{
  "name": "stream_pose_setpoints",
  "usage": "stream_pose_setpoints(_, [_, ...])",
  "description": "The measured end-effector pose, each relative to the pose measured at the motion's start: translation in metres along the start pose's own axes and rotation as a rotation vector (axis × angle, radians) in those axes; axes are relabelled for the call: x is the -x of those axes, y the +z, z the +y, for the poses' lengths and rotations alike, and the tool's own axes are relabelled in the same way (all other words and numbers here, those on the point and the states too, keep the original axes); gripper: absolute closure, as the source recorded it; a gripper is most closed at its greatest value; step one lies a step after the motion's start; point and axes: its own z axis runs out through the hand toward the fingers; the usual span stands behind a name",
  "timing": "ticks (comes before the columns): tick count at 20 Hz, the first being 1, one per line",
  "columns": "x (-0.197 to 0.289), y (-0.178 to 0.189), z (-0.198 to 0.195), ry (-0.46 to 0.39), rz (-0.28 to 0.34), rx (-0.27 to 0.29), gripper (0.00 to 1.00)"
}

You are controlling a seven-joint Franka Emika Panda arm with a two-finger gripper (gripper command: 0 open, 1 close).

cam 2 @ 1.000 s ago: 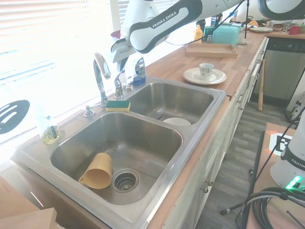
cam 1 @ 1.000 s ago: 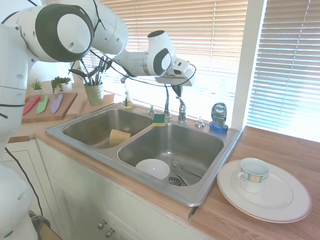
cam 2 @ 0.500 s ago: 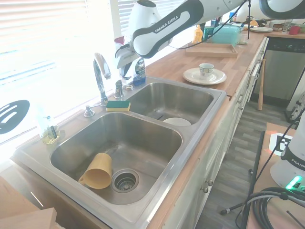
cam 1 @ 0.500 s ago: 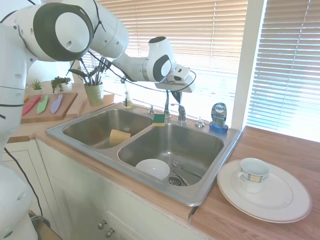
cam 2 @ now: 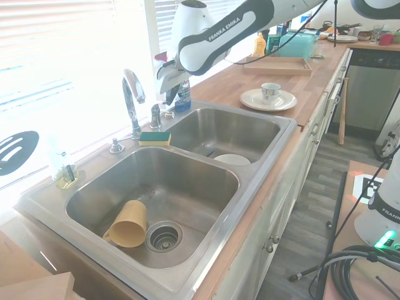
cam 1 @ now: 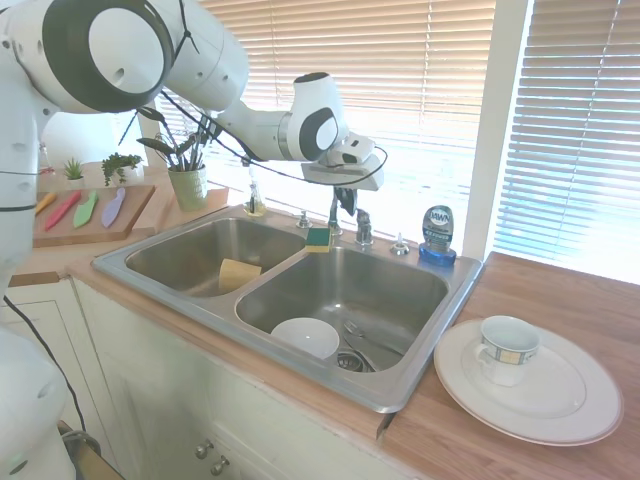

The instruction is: Turn off the faucet

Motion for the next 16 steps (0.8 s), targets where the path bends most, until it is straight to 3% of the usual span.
stream_pose_setpoints(4, [0.029, -0.005, 0.026, 0.001, -0.115, 0.128, 1.00])
stream_pose_setpoints(8, [0.064, 0.018, 0.065, 0.010, -0.198, 0.198, 1.00])
stream_pose_setpoints(11, [0.083, 0.019, 0.088, 0.012, -0.225, 0.219, 1.00])
stream_pose_setpoints(15, [0.108, -0.001, 0.102, -0.001, -0.217, 0.203, 1.00])
stream_pose_setpoints(16, [0.114, -0.006, 0.104, 0.001, -0.215, 0.200, 0.00])
